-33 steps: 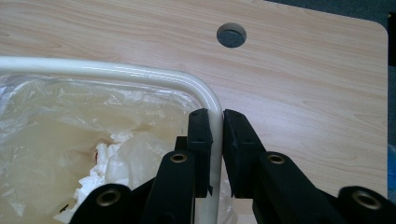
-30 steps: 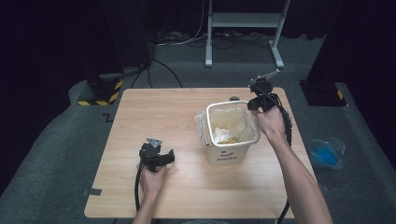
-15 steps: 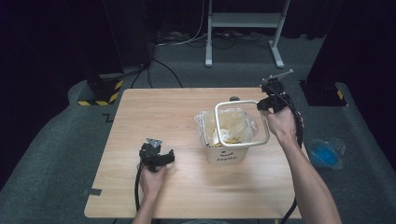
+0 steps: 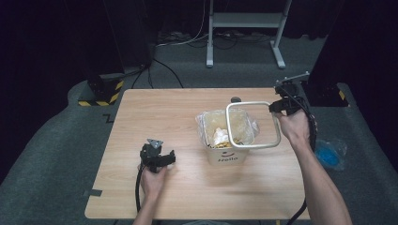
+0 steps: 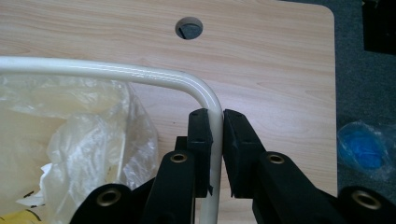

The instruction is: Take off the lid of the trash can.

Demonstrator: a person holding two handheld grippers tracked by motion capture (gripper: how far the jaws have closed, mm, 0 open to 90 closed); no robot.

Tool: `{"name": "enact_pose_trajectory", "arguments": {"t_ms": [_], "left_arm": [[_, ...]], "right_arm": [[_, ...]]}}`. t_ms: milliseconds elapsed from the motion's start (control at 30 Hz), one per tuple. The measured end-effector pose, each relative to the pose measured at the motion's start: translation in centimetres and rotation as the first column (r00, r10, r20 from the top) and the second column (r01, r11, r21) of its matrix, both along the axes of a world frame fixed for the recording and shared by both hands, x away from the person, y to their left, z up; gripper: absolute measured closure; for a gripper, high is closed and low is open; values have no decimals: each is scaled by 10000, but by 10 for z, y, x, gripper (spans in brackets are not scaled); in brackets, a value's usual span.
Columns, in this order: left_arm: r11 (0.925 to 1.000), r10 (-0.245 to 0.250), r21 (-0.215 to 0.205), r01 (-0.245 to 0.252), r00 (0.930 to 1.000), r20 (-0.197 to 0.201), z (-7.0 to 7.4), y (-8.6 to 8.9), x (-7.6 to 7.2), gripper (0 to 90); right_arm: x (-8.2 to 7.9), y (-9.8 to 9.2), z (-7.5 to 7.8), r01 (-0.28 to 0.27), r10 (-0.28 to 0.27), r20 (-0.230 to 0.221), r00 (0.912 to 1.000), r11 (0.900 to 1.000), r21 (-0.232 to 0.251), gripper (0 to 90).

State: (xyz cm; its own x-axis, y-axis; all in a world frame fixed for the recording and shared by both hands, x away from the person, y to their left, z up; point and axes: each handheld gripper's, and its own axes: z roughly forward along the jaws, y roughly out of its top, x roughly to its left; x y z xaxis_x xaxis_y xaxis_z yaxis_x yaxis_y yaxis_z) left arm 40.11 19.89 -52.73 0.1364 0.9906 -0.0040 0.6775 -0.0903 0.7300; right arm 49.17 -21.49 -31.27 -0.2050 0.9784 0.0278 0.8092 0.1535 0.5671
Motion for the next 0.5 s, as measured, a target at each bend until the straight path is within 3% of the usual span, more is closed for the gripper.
{"name": "enact_pose_trajectory", "arguments": {"t_ms": [500], "left_arm": [[10000, 0, 10, 0, 10000, -5, 0, 0, 0, 154]], "right_arm": [[-9, -36, -4, 613, -612, -72, 9981, 9980, 128, 815]]}}
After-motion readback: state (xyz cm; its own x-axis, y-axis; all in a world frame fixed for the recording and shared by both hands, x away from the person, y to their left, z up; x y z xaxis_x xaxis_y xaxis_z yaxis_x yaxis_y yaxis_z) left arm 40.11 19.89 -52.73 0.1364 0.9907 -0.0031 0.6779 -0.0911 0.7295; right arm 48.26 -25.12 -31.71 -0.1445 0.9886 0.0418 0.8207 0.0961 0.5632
